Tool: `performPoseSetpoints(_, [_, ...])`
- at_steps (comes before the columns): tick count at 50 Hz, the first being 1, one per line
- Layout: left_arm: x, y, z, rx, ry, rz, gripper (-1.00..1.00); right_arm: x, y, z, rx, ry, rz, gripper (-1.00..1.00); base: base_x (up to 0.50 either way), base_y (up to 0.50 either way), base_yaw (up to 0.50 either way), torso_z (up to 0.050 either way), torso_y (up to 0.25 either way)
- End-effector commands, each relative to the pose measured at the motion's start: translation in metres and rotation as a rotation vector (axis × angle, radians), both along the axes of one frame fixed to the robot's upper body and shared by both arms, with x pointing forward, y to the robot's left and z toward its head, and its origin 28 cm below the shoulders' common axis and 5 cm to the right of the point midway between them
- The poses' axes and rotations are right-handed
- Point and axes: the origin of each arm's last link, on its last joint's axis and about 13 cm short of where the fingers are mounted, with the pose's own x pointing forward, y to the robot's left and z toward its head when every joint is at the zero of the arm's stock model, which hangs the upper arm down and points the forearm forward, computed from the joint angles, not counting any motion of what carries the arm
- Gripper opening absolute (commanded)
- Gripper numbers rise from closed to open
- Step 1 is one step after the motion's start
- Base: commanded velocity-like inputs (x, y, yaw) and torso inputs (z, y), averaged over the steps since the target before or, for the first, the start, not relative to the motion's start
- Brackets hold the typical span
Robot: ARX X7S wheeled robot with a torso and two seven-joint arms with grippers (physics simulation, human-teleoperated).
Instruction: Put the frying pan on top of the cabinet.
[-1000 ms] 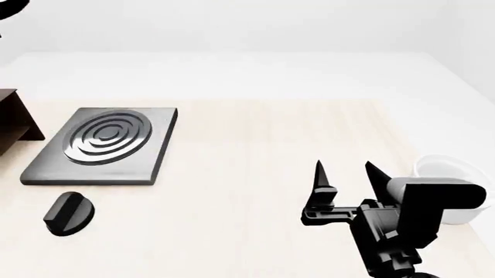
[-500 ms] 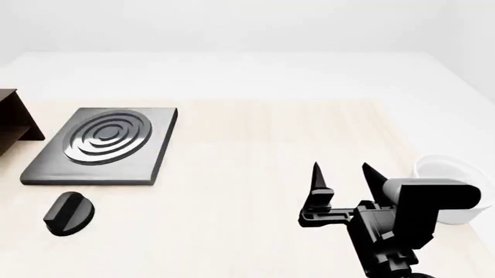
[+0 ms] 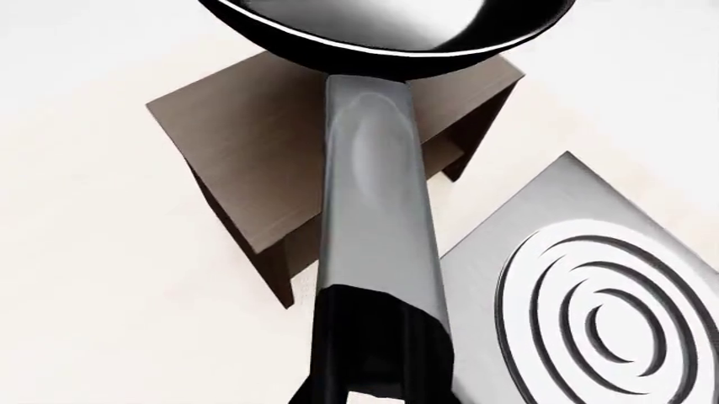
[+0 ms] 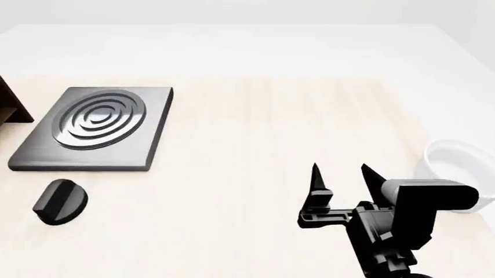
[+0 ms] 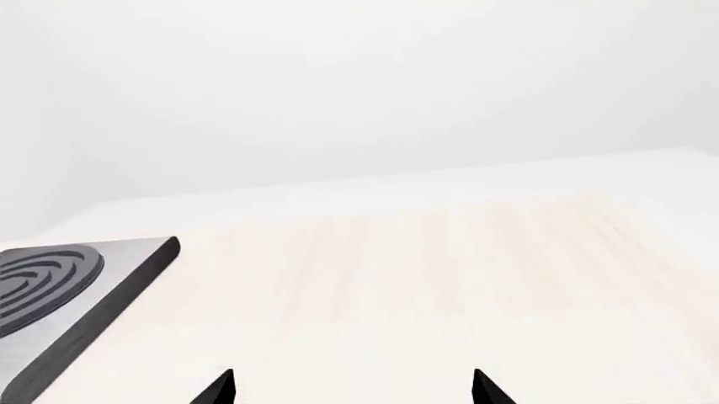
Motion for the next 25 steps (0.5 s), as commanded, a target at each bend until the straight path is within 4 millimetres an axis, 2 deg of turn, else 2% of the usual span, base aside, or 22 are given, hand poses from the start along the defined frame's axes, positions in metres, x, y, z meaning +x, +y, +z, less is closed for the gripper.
performPoseSetpoints(1, [0.0006, -0.0013, 0.0124, 0.051, -0.052, 0.012, -1.00, -0.0004, -0.0002, -0.0004, 0.000, 0.001, -0.001, 1.00, 0.00, 0.00, 0.00, 0.000, 0.000])
performPoseSetpoints(14, [-0.0016, 0.0017, 0.0108, 0.046, -0.061, 0.045, -1.00, -0.0010, -0.0005, -0.0004, -0.001, -0.001, -0.003, 1.00, 0.00, 0.00, 0.00, 0.000, -0.008])
performPoseSetpoints(25, [-0.0038, 0.0054, 0.0067, 0.035, -0.063, 0.095, -1.00, -0.0013, -0.0006, -0.0008, 0.000, 0.000, -0.003, 1.00, 0.00, 0.00, 0.00, 0.000, -0.249])
